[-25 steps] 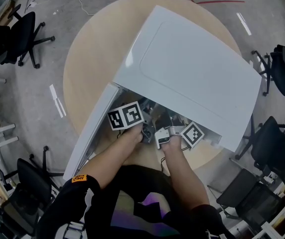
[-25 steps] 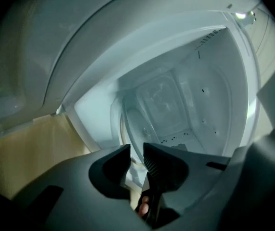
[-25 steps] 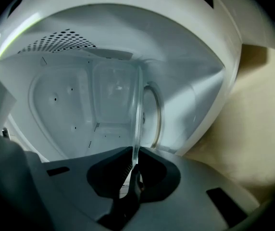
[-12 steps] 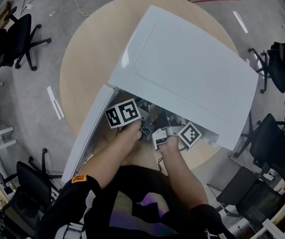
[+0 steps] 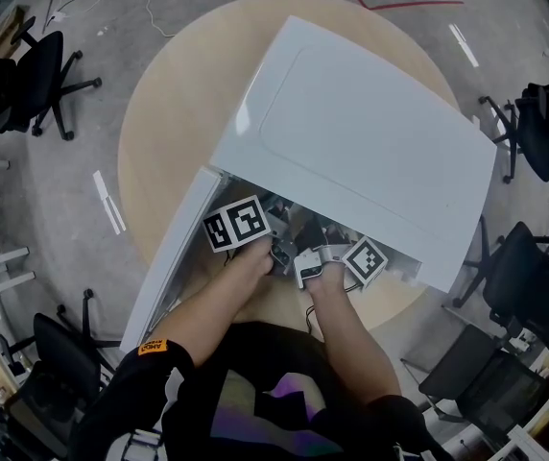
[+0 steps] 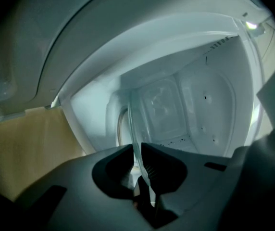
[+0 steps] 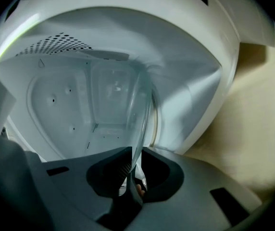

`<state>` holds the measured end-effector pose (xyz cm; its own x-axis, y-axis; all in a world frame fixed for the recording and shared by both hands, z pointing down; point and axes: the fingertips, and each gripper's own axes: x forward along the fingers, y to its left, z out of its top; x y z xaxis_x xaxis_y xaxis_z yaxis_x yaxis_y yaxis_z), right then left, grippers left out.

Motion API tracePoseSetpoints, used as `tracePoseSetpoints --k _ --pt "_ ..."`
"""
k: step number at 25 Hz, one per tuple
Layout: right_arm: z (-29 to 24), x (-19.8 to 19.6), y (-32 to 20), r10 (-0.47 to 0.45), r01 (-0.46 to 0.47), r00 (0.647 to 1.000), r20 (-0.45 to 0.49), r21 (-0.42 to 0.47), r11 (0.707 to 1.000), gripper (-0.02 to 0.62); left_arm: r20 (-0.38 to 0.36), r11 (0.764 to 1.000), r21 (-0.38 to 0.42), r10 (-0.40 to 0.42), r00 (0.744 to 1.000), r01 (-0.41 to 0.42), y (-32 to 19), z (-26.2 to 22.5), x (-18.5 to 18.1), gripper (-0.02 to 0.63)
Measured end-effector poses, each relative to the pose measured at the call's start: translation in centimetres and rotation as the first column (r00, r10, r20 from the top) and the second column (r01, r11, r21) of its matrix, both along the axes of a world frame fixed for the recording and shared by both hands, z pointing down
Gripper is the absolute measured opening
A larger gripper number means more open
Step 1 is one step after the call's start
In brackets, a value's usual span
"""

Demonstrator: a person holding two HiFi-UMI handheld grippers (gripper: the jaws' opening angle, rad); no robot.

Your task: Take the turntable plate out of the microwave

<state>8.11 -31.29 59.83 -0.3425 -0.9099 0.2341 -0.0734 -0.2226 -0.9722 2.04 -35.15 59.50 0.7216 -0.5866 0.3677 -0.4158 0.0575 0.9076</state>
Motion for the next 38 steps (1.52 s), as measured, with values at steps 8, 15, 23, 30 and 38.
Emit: tracePoseSetpoints --k 8,15,23,30,38 --pt "-0.6 0.6 -0.2 0.002 -0.001 0.999 -0.036 0.027 1.0 0.055 -0.032 1.0 0.003 0.013 0.999 -0.013 0.5 -0.8 0.3 0.095" --pt "-2.6 0.3 0.1 0.005 0.003 0.996 -0.089 0.089 0.996 0.06 -0.078 1.0 0.02 -0.007 0.997 0.009 0.9 -2.0 0.0 0.097" --pt "-4.2 -0.1 1.3 0.008 0.006 0.993 -0.119 0.118 0.993 0.067 -0.105 0.999 0.044 -0.021 0.994 0.026 2.0 -3.5 -0.4 0.103" --pt "-5.5 -0.9 3.3 0.005 0.018 0.986 -0.164 0.14 0.99 0.071 -0.121 0.997 0.076 -0.022 0.992 0.031 4.0 -5.0 -1.4 0.104" --pt "-8.8 -2.4 7.0 0.021 0.017 0.981 -0.193 0.196 0.98 0.074 -0.153 0.993 0.113 -0.005 0.988 0.022 7.7 -8.1 -2.6 0.106"
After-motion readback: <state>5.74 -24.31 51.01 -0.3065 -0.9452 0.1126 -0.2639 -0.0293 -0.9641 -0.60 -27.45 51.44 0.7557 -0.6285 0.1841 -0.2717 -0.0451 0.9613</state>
